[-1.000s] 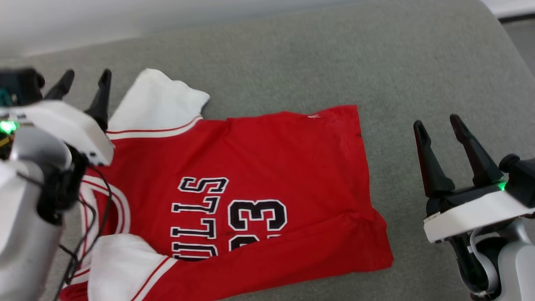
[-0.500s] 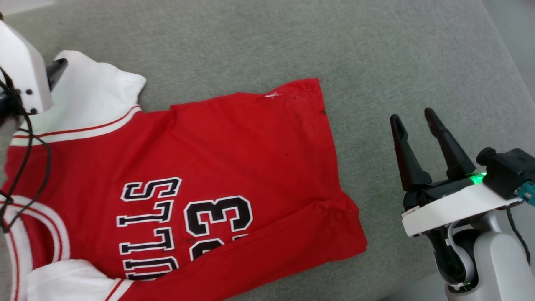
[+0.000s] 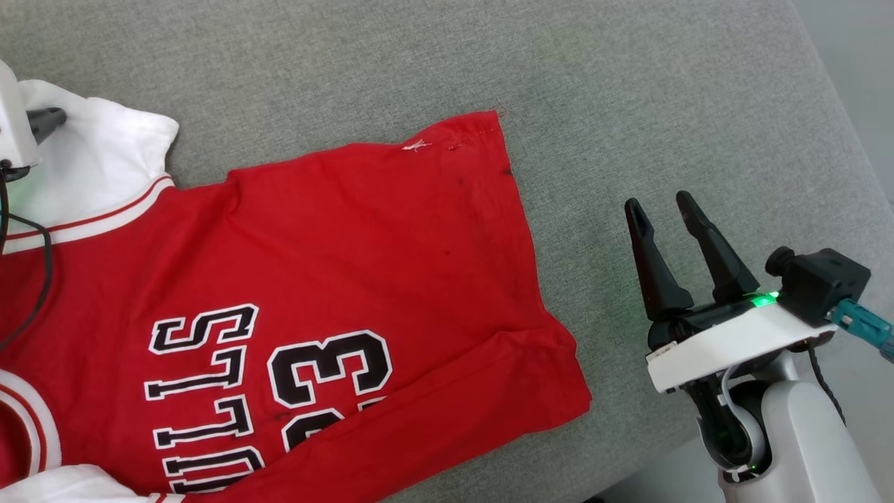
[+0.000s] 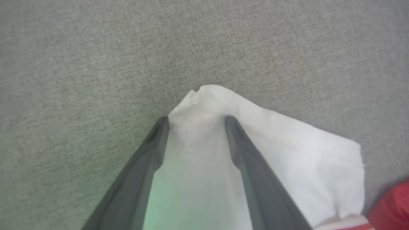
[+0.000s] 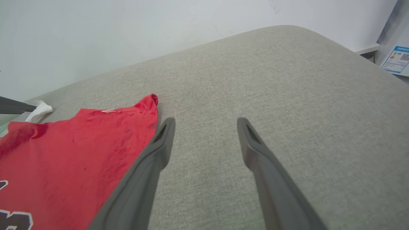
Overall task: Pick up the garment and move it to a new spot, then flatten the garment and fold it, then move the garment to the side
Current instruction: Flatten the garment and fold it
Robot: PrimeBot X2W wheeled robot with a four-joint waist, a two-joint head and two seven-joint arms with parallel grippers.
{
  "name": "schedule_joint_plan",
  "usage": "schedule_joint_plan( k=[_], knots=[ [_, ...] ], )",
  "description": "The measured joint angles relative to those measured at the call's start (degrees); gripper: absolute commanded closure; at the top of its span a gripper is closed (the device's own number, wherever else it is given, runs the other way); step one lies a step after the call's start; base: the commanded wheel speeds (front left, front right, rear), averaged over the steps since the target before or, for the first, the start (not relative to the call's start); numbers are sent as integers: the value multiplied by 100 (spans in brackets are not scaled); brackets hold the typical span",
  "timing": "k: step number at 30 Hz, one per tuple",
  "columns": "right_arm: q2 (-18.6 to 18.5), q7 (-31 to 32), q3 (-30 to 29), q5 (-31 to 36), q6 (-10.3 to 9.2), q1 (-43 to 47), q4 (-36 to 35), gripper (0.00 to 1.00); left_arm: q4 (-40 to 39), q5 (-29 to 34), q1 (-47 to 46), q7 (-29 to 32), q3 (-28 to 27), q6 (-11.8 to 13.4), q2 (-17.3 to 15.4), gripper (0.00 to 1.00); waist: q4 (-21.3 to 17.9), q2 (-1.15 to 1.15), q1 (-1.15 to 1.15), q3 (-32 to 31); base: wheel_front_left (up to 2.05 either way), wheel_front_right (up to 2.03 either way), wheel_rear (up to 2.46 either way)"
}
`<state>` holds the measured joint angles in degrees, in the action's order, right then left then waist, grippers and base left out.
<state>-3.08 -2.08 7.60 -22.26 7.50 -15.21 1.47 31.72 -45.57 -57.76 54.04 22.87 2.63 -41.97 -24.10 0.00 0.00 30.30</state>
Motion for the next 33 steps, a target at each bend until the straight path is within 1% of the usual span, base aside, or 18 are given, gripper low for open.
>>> schedule_joint_plan(
  k=[1, 3, 6, 9, 11, 16, 23, 28, 33],
  knots=[
    [1, 0, 9, -5, 0, -20, 34, 0, 38, -20, 3, 12, -13, 44, 10, 100, -5, 0, 0, -13, 0, 0, 0],
    [3, 13, -9, -49, 0, -76, 105, 0, 78, -51, 63, -46, -37, 89, 38, 100, -4, 0, 0, -53, 0, 0, 0],
    [3, 163, -73, -143, 0, -142, 270, 0, 153, -69, 173, -305, -88, 140, 155, 100, 38, 0, 0, -151, 0, 0, 0],
    [2, 408, -108, -298, 0, -283, 450, 0, 235, -68, 246, -691, -123, 133, 303, 100, 132, 0, 1, -276, 0, 0, 0],
    [-20, 649, -121, -383, 0, -436, 598, 0, 289, -43, 267, -1035, -157, 178, 426, 100, 218, 0, 1, -367, 0, 0, 0],
    [-288, 1428, -137, -597, -1, -926, 1244, 0, 318, -48, 255, -1567, -170, 47, 703, 100, 514, 0, 1, -603, 0, 0, 0],
    [-606, 2460, 36, -864, 0, -1815, 2151, 0, 131, 53, 177, -1946, -14, -159, 973, 100, 1079, 0, 0, -823, 0, 0, 0],
    [-801, 3226, 245, -918, -1, -2570, 2719, 0, -70, 101, 60, -2075, 74, -209, 1124, 100, 1480, 0, 0, -780, 0, 0, 0],
    [-881, 3643, 417, -813, -1, -3205, 3272, 0, -182, 147, -16, -2238, 126, -252, 1237, 100, 1751, 0, 1, -558, 0, 0, 0]
  ],
)
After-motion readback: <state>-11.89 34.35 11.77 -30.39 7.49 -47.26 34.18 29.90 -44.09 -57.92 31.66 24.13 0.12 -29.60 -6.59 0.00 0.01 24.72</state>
